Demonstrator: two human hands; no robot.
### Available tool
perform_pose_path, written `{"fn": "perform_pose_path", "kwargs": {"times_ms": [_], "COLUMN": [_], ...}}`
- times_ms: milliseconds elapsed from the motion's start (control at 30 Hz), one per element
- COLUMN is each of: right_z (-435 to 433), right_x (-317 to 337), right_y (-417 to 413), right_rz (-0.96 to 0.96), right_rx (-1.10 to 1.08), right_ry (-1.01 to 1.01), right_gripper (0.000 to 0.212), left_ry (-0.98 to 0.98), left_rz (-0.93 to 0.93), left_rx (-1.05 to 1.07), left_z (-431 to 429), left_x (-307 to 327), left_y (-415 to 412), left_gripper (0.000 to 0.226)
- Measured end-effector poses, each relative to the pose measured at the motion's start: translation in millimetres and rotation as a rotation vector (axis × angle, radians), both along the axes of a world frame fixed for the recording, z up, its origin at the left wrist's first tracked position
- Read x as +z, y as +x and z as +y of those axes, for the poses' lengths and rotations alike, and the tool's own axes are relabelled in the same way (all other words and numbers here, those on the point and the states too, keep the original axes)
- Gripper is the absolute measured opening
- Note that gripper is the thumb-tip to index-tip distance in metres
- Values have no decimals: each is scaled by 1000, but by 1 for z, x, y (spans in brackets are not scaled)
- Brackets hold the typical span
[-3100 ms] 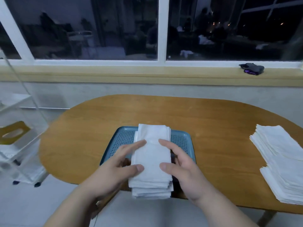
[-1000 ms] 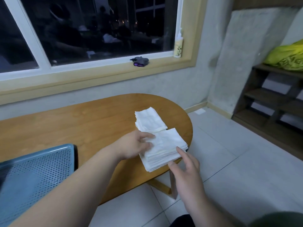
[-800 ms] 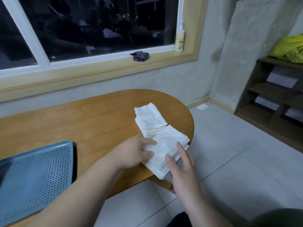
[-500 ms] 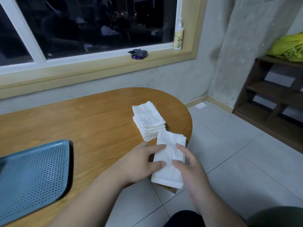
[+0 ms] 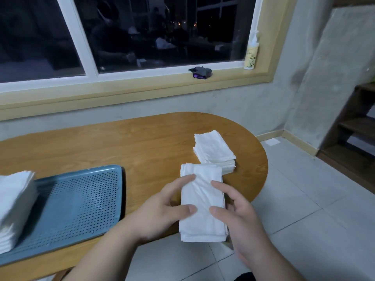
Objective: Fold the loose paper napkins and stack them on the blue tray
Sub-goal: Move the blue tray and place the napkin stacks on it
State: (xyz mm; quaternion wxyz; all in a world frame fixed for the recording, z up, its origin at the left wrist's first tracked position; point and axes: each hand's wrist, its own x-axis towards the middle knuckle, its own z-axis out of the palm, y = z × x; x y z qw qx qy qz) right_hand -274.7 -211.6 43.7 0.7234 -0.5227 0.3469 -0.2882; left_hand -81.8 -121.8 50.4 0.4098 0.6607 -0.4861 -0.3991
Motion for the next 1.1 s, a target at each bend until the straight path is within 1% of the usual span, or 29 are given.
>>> {"fn": "perform_pose_path", "kwargs": {"times_ms": [200,300,467,567,633,767,1000,1100], "right_z": [43,69,101,110,113,116,122,126], "right_x": [3,3,1,5,10,14,11,2], "right_y": [79,123,191,223,241,265,296,303], "right_rz": [17,41,112,144,173,214,221,237], "right_rx": [265,352,492,546,551,544,504,531], "right_ry": [-61,-103,-197,-276,-320,-308,-320,-327], "right_gripper": [50,51,51,49,48,52,52,52], "left_ry": [30,59,157,231,278,334,437,506], "left_rz": [-33,-60,-264,-411,-471,-561,-694,-855], "left_rx": [245,361,470,475,466,435,402,360], "left_z": [83,123,167,176,178,177,175,178], "left_x": [18,25,41,47,48,52,60,59], "left_y": [56,79,118,148,169,199,224,229], "left_gripper": [65,59,55,59,63,65,55,51]}}
